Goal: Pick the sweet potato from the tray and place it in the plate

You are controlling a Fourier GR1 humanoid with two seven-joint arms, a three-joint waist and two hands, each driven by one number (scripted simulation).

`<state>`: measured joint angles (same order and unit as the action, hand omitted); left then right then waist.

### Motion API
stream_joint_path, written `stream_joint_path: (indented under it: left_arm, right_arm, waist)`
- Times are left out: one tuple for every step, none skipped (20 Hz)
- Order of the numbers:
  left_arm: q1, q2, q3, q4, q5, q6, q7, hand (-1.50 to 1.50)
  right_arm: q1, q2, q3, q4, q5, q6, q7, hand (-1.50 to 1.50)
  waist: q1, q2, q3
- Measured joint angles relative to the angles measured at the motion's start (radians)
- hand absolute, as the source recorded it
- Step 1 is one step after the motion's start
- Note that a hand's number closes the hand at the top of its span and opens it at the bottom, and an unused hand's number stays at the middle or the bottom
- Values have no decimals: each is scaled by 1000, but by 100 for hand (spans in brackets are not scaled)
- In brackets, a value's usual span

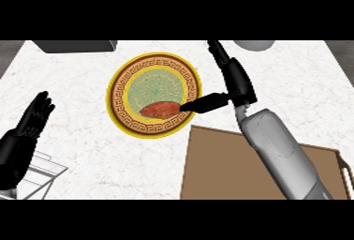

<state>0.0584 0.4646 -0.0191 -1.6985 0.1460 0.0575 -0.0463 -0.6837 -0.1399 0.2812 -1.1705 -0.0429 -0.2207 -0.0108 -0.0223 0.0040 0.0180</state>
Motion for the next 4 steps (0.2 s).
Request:
stream_joint_path:
  left_arm:
    - [-1, 0, 1, 0, 1, 1, 1, 0]
    - [0, 0, 1, 0, 1, 2, 1, 0]
    - [0, 0, -1, 0, 1, 0, 1, 0]
    - [0, 1, -4, 0, 1, 0, 2, 0]
  right_arm:
    - [2, -8, -4, 8, 2, 5, -6, -150]
    - [1, -16, -7, 14, 3, 10, -6, -150]
    - [5, -23, -10, 20, 6, 14, -10, -150]
    - [9, -30, -12, 25, 5, 23, -15, -150]
  waist:
    - [0, 0, 0]
    - [-1, 0, 0]
    - [0, 0, 0]
    - [1, -1, 0]
